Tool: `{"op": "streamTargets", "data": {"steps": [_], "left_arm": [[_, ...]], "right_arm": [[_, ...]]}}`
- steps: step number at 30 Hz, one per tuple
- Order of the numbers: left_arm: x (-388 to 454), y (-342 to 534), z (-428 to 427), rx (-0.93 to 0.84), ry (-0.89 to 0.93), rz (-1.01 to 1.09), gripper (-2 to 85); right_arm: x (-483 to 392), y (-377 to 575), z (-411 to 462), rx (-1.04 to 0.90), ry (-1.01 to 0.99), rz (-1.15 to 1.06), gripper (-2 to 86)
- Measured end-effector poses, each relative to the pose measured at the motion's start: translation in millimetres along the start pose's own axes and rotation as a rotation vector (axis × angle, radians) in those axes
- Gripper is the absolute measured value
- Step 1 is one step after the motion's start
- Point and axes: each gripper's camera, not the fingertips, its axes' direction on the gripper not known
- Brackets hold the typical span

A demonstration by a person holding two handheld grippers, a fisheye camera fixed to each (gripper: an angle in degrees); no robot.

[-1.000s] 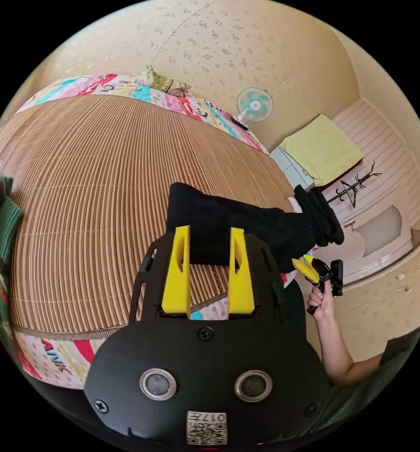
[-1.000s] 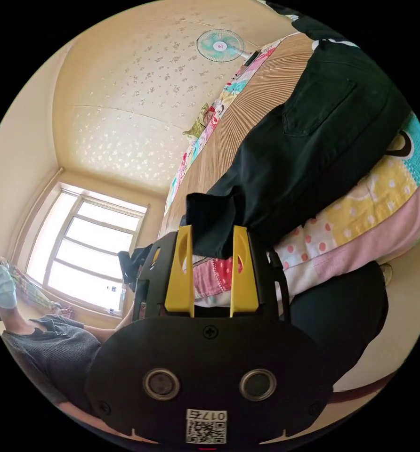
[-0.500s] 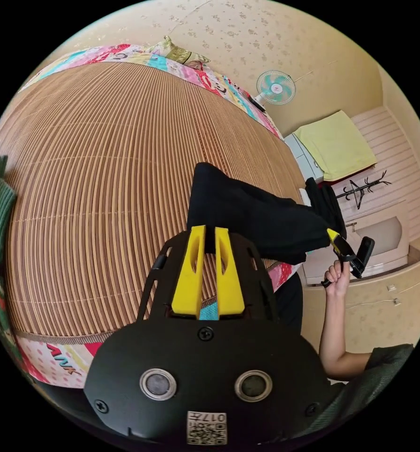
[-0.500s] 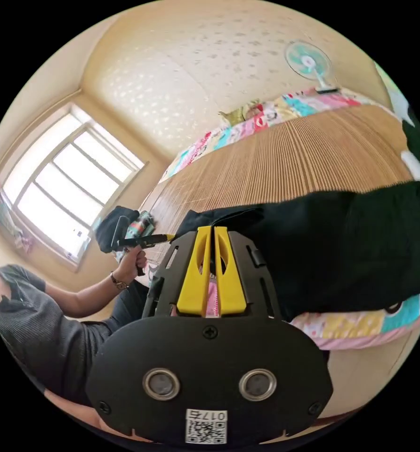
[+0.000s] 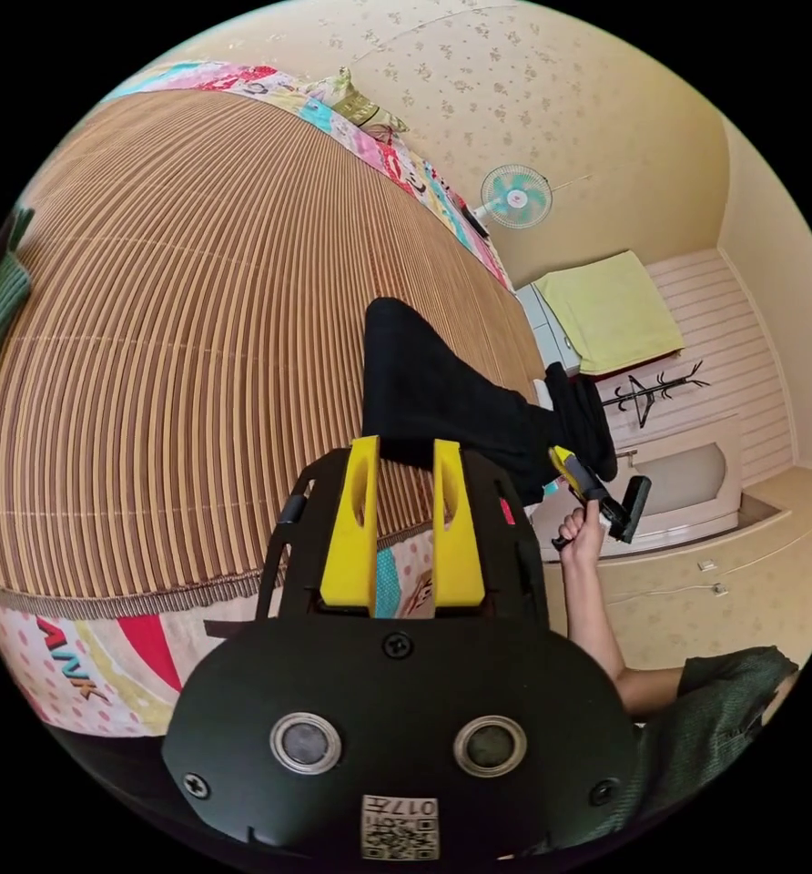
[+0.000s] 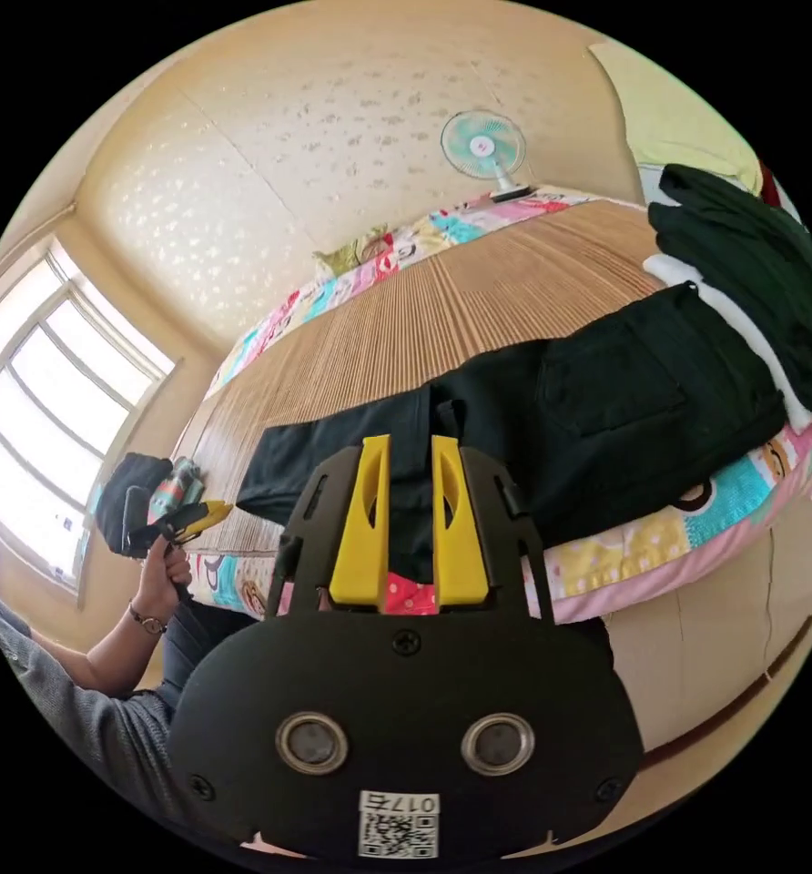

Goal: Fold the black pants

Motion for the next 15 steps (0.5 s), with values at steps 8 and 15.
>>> {"op": "streamTargets", "data": {"steps": [8,15], "left_arm": [[22,8,-13,-0.003,-0.129,0.092,10.6],[-3,-7,-14,0.008,-0.086,0.003,13.6]], "right_arm": [[-29,-10,98,-0.2,0.211,-0.014,2.7],[-34,13,59,-0.068,0.093,0.006,1.4]]}}
